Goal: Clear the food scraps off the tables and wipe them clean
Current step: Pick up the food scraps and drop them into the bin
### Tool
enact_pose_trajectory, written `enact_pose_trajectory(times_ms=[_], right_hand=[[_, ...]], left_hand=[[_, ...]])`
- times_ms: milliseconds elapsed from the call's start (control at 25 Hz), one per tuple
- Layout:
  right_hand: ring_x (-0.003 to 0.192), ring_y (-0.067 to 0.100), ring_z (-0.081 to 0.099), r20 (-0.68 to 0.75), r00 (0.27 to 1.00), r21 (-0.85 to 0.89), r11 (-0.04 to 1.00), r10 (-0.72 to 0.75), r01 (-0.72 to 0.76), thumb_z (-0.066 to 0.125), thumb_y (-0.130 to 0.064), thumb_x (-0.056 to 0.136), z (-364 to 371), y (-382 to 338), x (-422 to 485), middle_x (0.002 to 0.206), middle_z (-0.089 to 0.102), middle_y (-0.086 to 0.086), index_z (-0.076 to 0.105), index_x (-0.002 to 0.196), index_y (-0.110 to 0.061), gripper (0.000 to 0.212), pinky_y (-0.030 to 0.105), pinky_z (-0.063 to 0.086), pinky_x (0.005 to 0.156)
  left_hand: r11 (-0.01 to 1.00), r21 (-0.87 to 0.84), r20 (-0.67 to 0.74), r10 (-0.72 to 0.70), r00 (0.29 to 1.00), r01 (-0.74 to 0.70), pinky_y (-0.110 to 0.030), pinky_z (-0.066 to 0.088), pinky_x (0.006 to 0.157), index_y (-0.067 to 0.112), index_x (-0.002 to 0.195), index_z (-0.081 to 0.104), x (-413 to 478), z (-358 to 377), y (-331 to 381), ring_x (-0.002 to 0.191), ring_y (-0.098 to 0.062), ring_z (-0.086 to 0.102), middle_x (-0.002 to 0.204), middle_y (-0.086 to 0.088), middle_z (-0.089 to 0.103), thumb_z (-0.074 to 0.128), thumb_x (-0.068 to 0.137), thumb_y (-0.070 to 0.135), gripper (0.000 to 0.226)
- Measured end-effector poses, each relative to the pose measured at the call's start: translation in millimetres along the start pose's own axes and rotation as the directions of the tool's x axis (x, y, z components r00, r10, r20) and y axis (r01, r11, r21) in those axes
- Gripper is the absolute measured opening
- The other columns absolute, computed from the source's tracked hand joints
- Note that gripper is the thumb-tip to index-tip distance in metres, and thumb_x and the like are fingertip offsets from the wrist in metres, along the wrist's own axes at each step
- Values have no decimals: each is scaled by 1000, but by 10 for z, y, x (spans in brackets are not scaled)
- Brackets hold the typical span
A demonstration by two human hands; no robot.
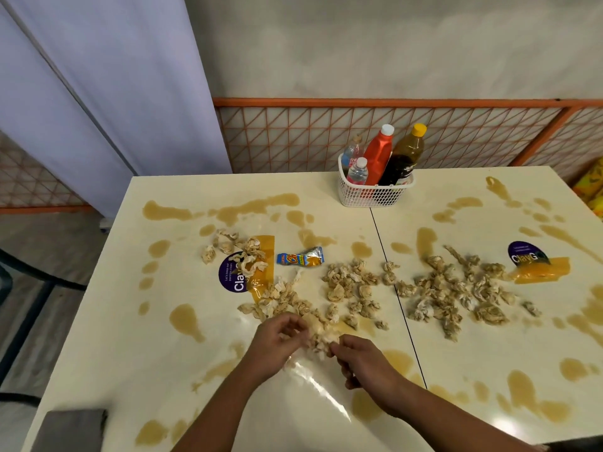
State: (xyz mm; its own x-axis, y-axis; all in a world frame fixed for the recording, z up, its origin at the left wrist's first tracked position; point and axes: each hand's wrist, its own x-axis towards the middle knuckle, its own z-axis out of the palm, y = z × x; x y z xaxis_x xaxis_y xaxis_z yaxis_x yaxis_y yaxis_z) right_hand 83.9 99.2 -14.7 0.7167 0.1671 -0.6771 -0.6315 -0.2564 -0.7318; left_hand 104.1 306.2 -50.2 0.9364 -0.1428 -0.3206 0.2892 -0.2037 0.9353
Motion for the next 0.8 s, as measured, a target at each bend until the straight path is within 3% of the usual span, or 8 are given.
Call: enact_pose_trajectory(times_ms=[80,160,240,360,440,560,680,800], right_hand=[[56,16,38,-28,1000,7,1000,7,-7,61,-27,99,-134,34,-37,64,41,1,61,71,-17,31,28,38,55],[55,15,36,-57,998,27,999,33,-32,62,-25,98,-251,87,-77,65,40,2,66,73,-16,27,27,35,53],[55,16,33,-75,994,59,996,74,-69,63,-23,97,-361,158,-116,65,37,3,69,75,-13,25,26,30,51],[54,16,32,-87,988,48,991,131,-127,64,-20,94,-504,229,-183,64,37,4,69,75,-11,22,26,27,51],[52,16,33,-96,982,42,987,160,-157,65,-21,95,-575,259,-226,62,37,3,69,76,-10,23,25,28,51],[52,15,33,-94,978,62,981,188,-183,64,-23,96,-657,284,-276,62,37,3,69,77,-9,24,25,29,52],[57,17,33,-106,980,66,984,171,-165,69,-29,93,-730,306,-308,65,38,4,69,73,-12,27,26,31,54],[58,17,35,-111,985,73,989,135,-127,69,-31,91,-780,280,-341,66,39,3,68,69,-14,28,27,33,57]], left_hand=[[985,165,-196,-23,980,56,-24,54,75,26,85,71,327,-140,-82,86,-11,66,89,7,70,73,86,19,7],[897,433,-310,57,949,88,-29,53,76,23,88,71,699,-371,-190,91,-14,64,97,7,65,66,88,22,5],[716,688,-276,108,955,118,-34,51,73,16,86,71,1034,-605,-277,100,-26,60,106,0,63,57,89,22,15],[381,902,-213,-19,977,204,-39,48,81,16,98,73,1310,-801,-312,119,-30,47,128,1,56,52,90,29,26],[292,937,-176,-77,981,191,-39,48,83,19,101,71,1387,-857,-324,121,-28,46,123,1,57,51,88,30,26],[405,889,-223,-23,975,213,-35,54,76,16,99,69,1429,-877,-311,105,-28,61,102,-6,66,57,83,27,23],[697,677,-399,77,914,236,-29,46,66,9,88,69,1265,-760,-168,79,-24,65,84,-8,70,75,81,29,22],[903,368,-568,29,822,222,-33,44,65,6,71,60,967,-600,-14,67,-27,61,65,-9,63,77,82,28,30]])
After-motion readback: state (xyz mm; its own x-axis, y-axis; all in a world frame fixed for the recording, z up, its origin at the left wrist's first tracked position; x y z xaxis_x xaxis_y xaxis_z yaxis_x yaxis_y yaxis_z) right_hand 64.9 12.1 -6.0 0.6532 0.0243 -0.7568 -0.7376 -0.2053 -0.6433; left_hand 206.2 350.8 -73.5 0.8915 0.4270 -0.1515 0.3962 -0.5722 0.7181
